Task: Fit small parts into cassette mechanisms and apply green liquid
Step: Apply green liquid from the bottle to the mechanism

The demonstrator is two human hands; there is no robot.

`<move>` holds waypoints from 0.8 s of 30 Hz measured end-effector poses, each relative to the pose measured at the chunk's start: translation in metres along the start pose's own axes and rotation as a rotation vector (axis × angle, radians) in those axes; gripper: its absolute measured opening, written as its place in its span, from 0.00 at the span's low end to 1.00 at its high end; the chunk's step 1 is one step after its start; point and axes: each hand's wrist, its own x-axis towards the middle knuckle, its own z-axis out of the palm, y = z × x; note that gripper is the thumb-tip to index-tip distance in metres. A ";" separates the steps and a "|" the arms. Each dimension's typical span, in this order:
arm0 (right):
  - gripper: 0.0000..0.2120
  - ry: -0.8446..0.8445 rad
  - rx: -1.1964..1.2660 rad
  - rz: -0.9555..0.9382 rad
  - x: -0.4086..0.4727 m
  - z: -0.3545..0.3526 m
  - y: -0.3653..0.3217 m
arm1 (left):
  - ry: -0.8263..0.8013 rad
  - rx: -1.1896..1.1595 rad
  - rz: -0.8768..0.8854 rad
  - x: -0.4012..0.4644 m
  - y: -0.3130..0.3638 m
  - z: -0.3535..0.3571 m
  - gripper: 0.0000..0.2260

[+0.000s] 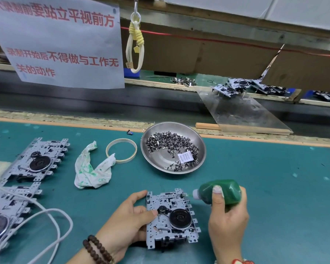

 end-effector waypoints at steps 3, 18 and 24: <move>0.11 -0.010 -0.002 -0.006 0.001 0.001 -0.001 | 0.001 0.001 0.001 0.000 -0.001 0.000 0.25; 0.11 0.068 0.290 0.281 0.007 0.000 0.003 | -0.028 0.047 0.033 0.001 -0.002 0.002 0.25; 0.13 -0.062 0.554 0.485 0.001 0.000 0.004 | -0.029 0.142 0.095 0.010 -0.009 0.012 0.26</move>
